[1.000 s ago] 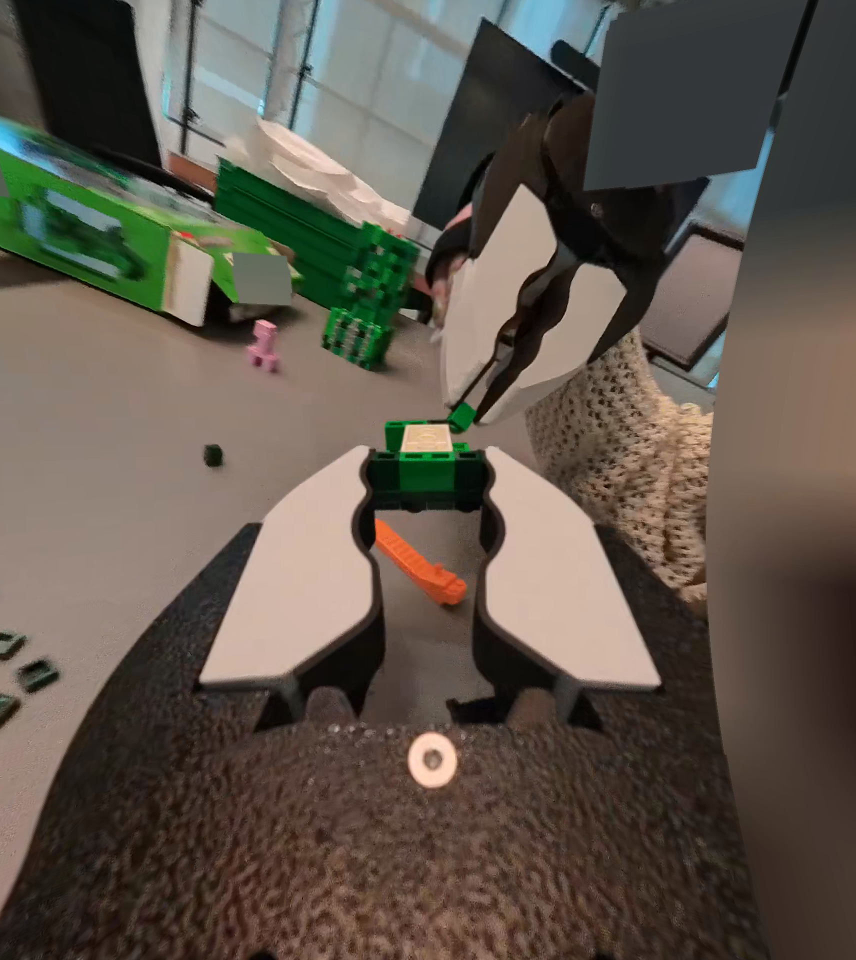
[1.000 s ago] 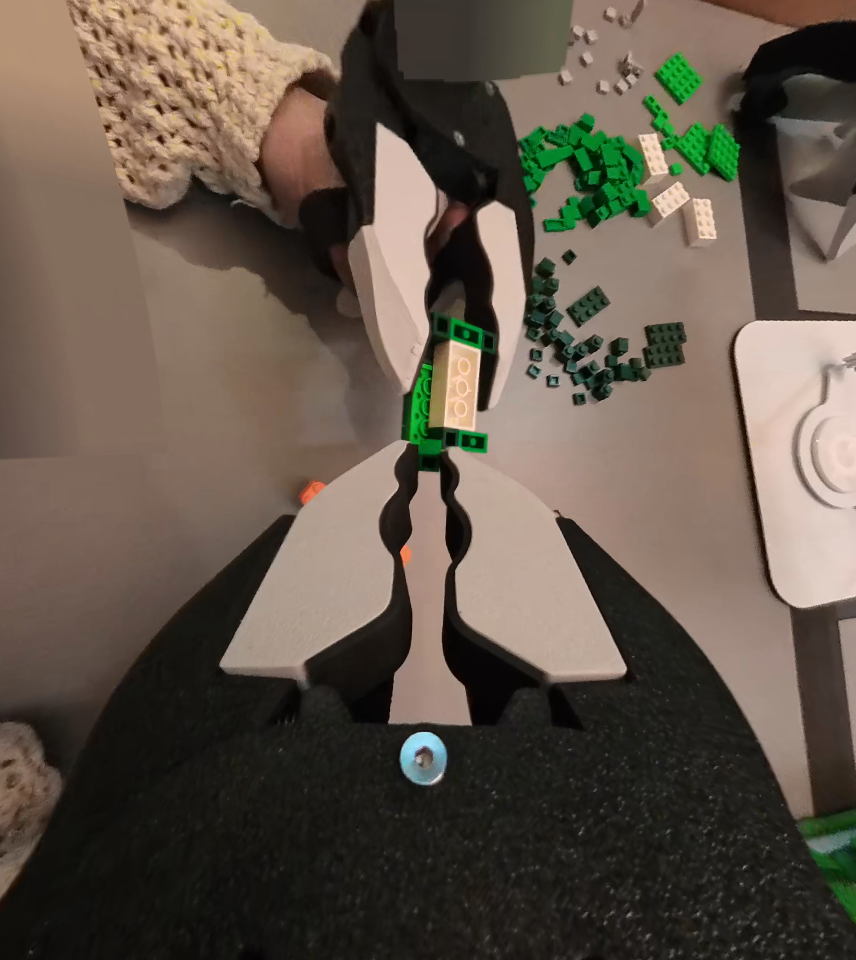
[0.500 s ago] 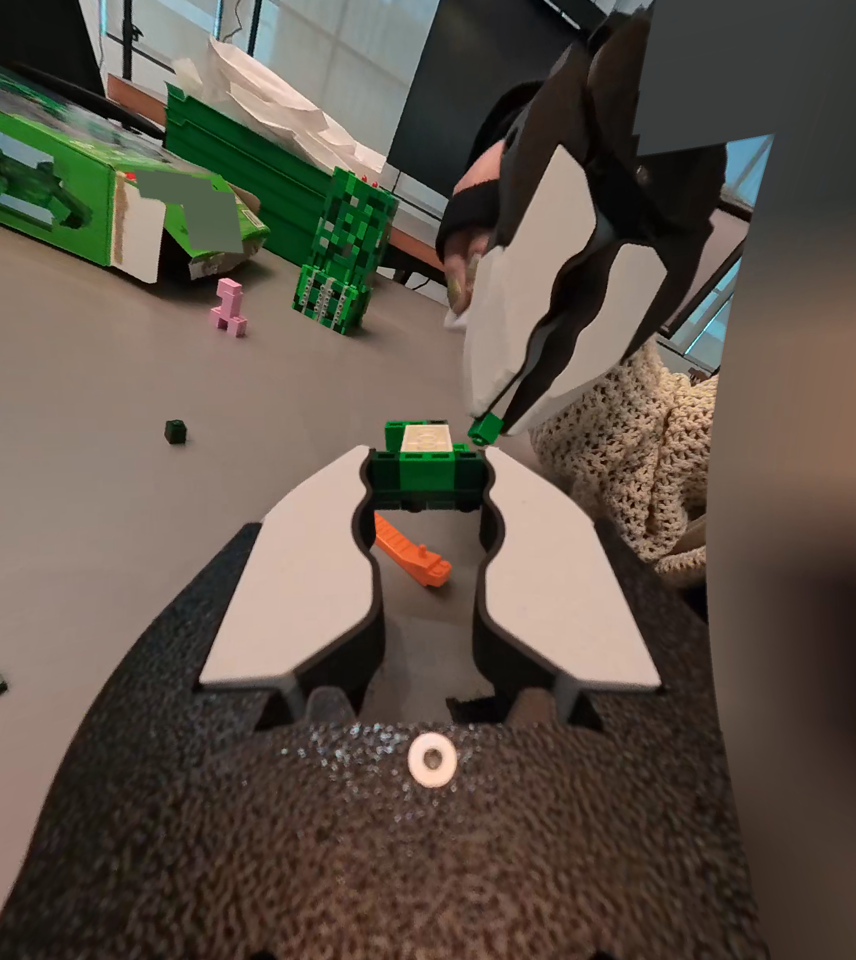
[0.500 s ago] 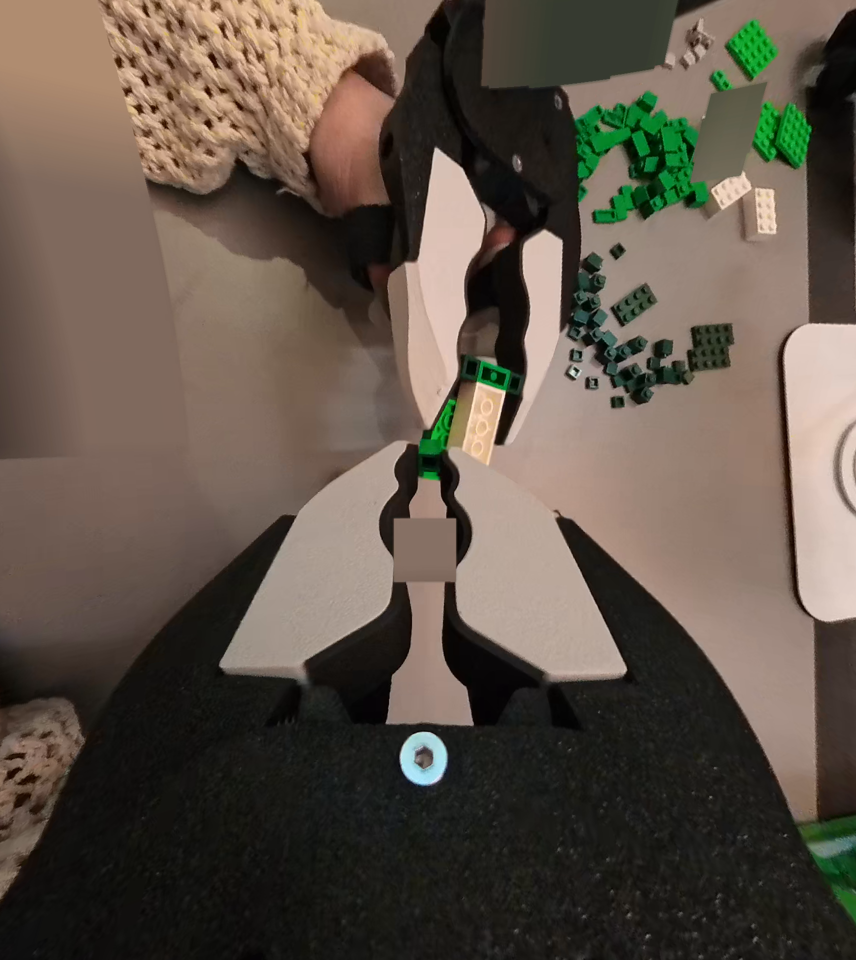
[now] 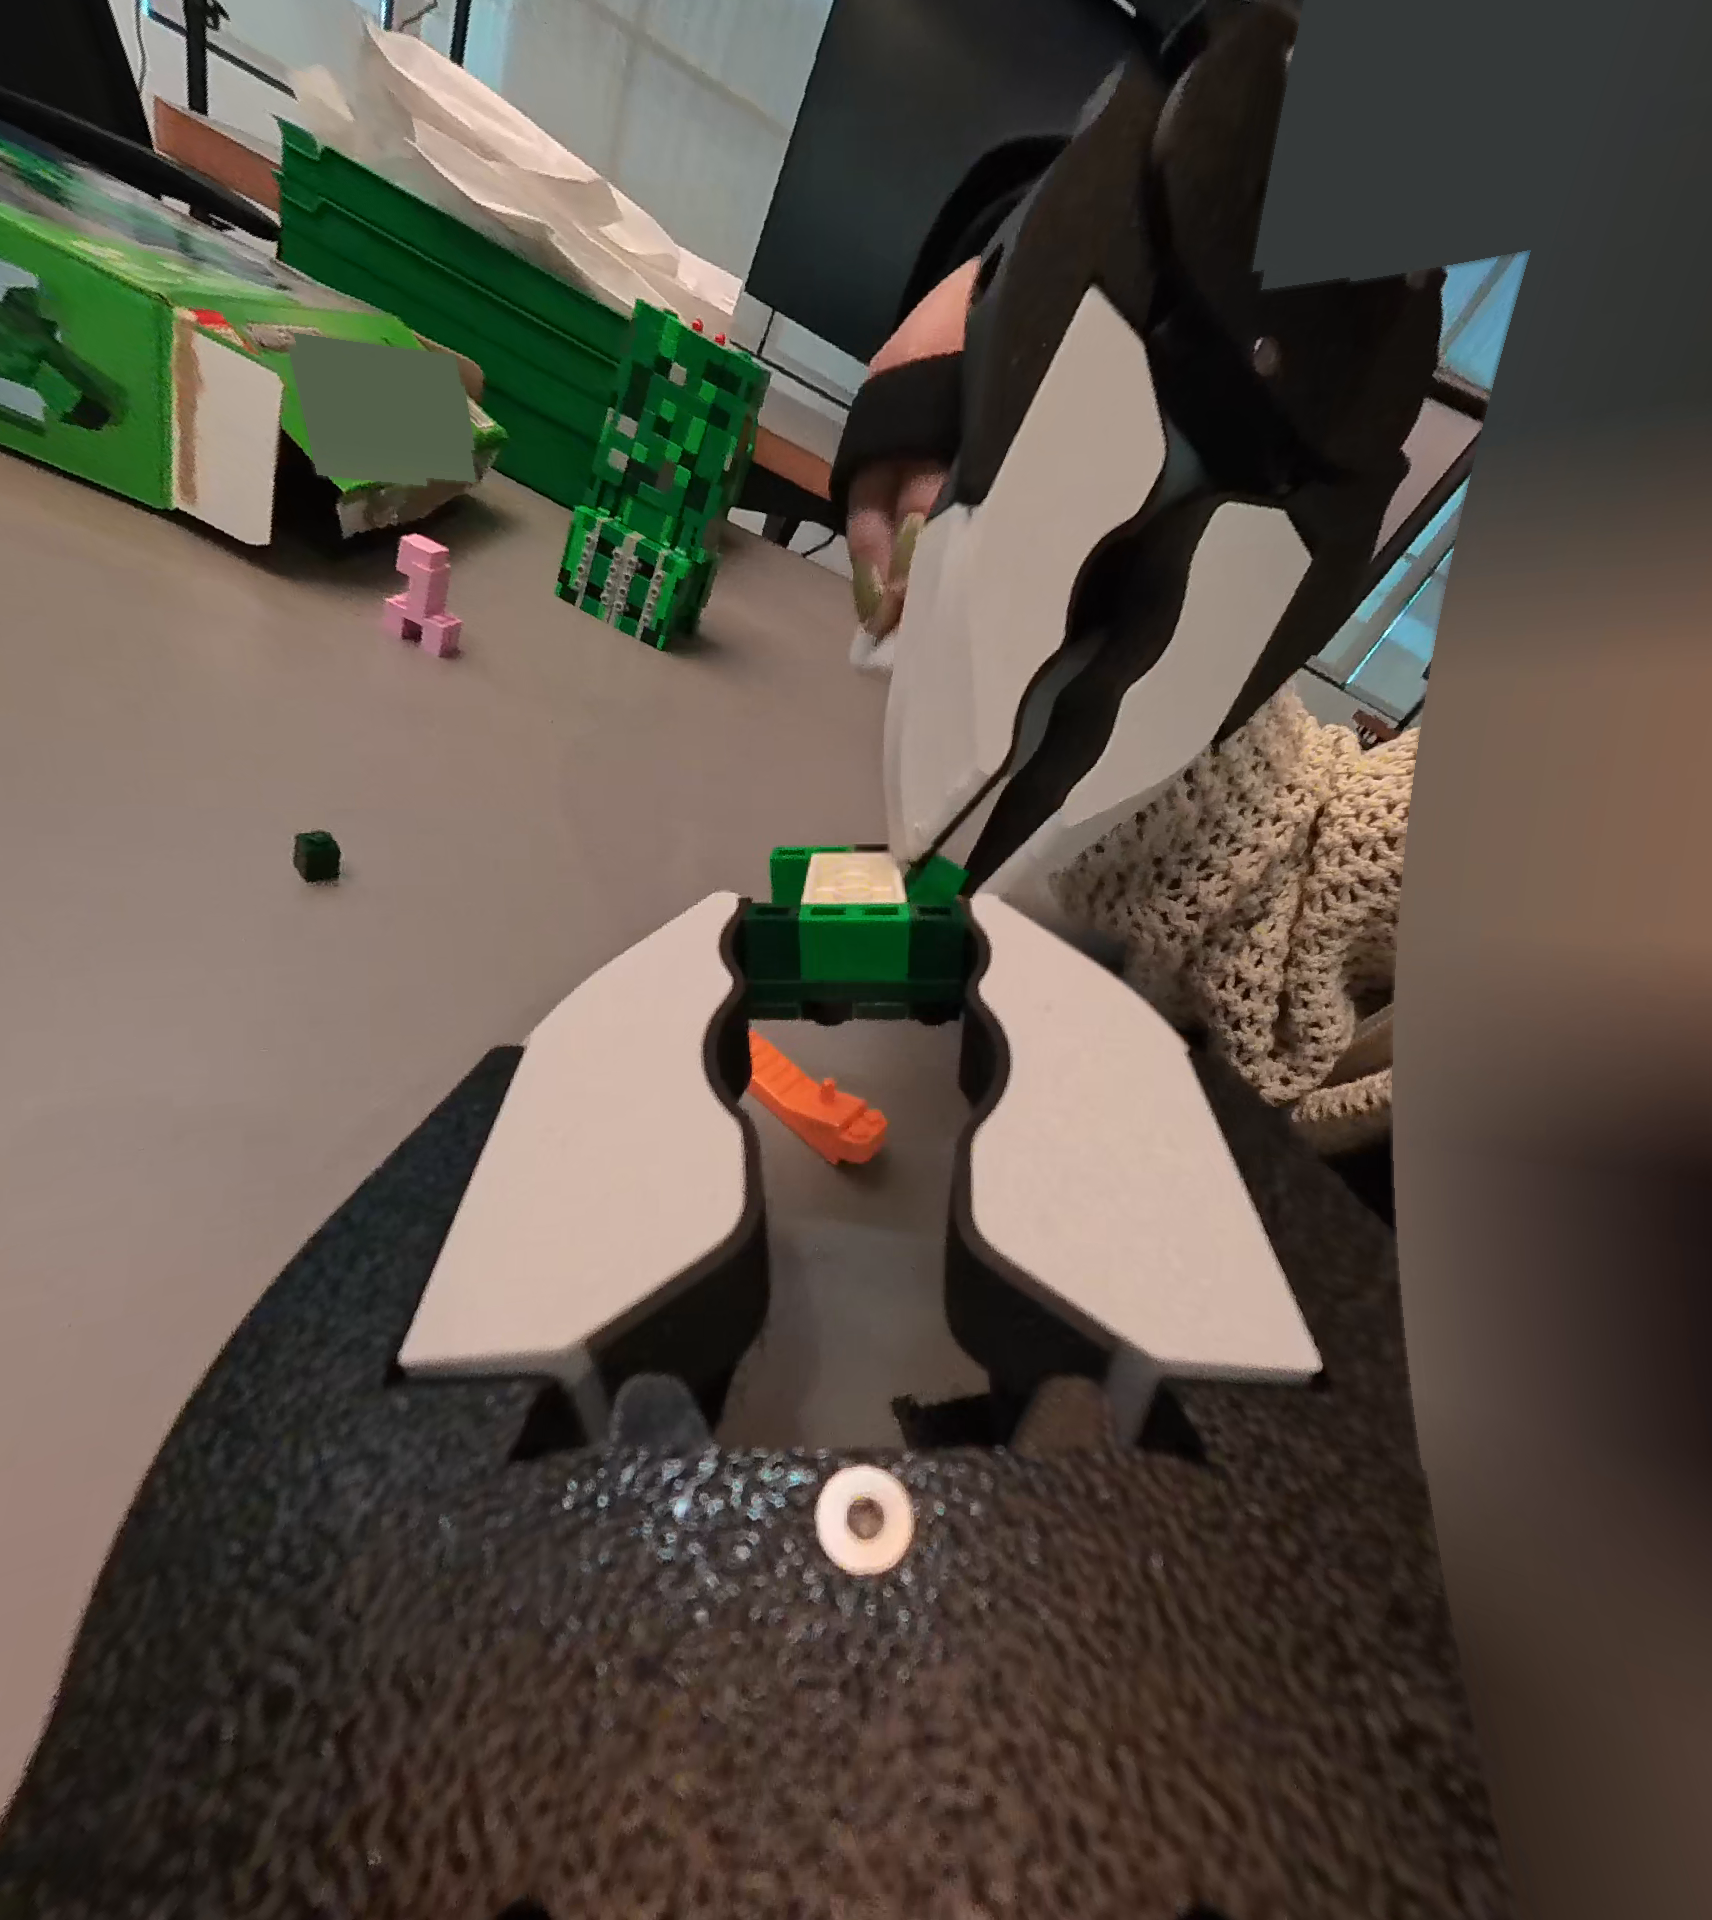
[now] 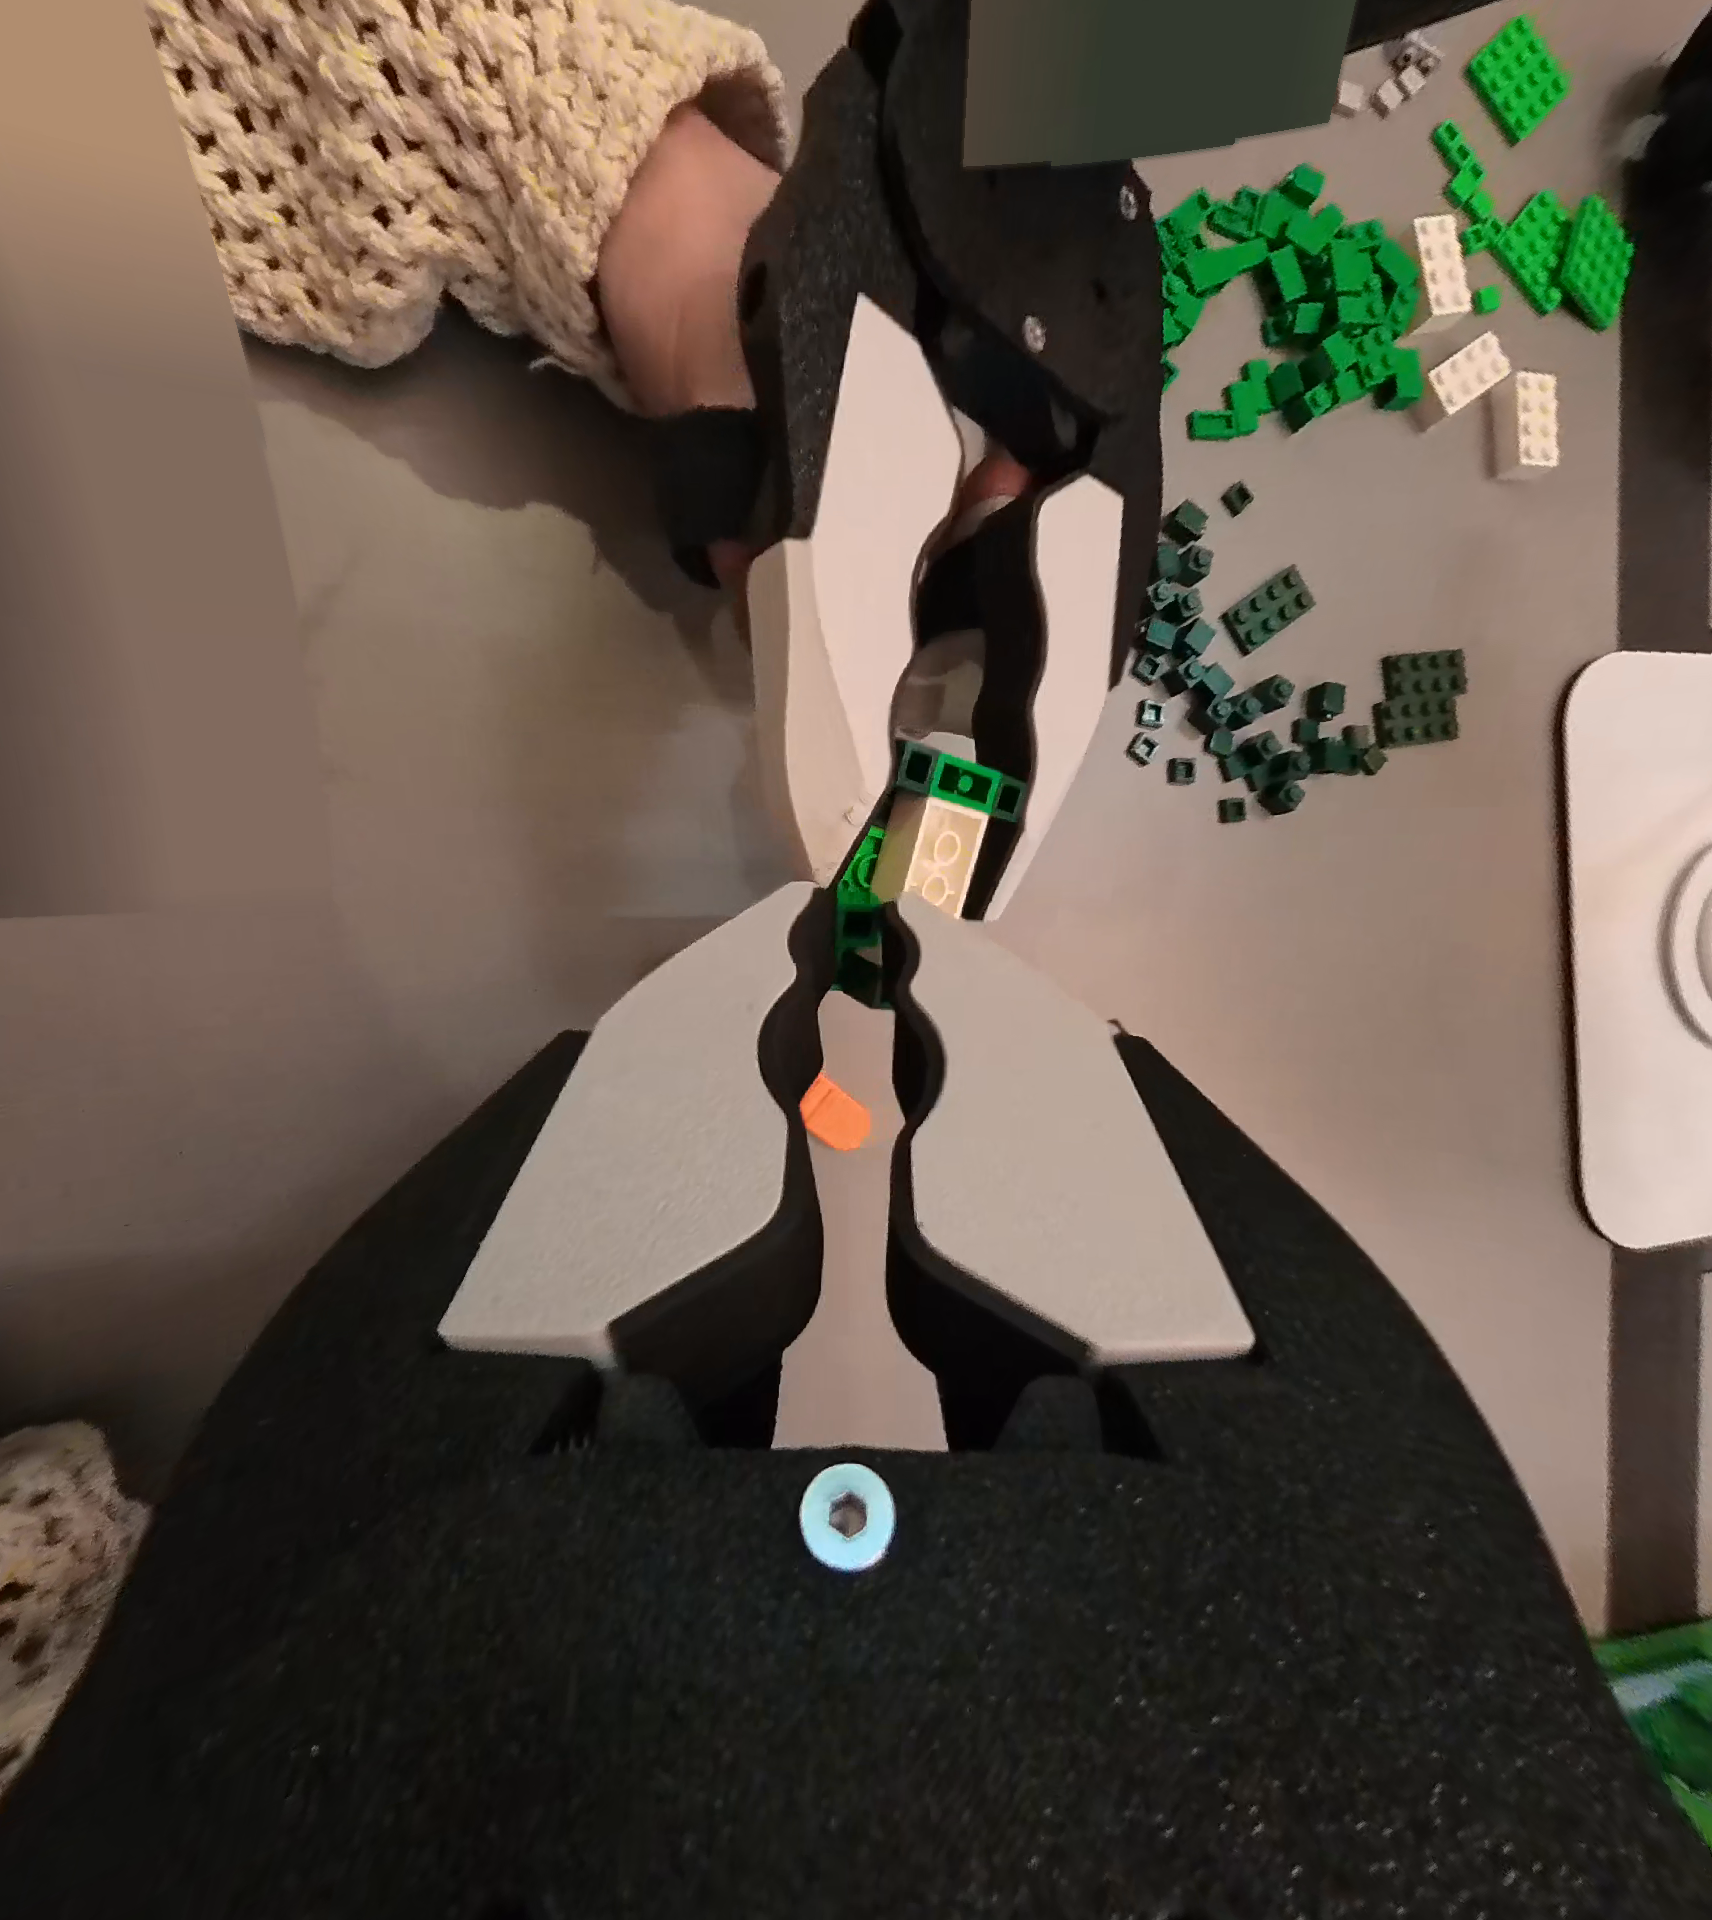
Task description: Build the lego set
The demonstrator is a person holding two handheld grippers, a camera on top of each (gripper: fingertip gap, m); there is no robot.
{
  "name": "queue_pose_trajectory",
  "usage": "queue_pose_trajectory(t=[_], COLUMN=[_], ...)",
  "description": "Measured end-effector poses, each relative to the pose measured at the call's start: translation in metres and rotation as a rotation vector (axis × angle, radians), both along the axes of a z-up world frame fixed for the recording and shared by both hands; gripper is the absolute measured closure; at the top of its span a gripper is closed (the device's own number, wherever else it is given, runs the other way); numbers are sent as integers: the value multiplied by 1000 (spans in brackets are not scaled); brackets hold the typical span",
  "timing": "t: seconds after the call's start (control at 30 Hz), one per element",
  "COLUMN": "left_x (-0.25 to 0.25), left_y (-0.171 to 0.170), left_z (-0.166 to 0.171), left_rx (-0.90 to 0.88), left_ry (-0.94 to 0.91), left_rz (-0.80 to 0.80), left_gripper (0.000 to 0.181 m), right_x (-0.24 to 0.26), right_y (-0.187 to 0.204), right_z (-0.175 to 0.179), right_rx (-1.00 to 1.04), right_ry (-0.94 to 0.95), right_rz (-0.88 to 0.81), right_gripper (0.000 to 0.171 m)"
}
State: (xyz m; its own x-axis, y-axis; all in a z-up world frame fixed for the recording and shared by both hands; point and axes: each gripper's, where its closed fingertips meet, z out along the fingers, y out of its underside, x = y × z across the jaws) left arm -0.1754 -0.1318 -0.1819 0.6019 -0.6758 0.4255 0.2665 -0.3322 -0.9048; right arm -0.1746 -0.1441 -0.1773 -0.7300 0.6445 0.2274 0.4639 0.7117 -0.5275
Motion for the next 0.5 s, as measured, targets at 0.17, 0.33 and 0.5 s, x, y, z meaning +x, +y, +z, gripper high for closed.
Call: queue_pose_trajectory(t=[0.17, 0.33, 0.5], left_x=[-4, -5, -6], left_y=[1, 0, 0], left_z=[2, 3, 3], left_rx=[1, 0, -1], left_ry=[-25, -46, -58], left_rz=[18, 11, 13], left_gripper=[145, 145, 145], right_x=[-5, -7, -8], right_y=[3, 5, 5], right_z=[1, 5, 5], right_rx=[31, 45, 44], right_ry=[37, 77, 84], right_rz=[-1, 0, 1], right_gripper=[162, 161, 161])
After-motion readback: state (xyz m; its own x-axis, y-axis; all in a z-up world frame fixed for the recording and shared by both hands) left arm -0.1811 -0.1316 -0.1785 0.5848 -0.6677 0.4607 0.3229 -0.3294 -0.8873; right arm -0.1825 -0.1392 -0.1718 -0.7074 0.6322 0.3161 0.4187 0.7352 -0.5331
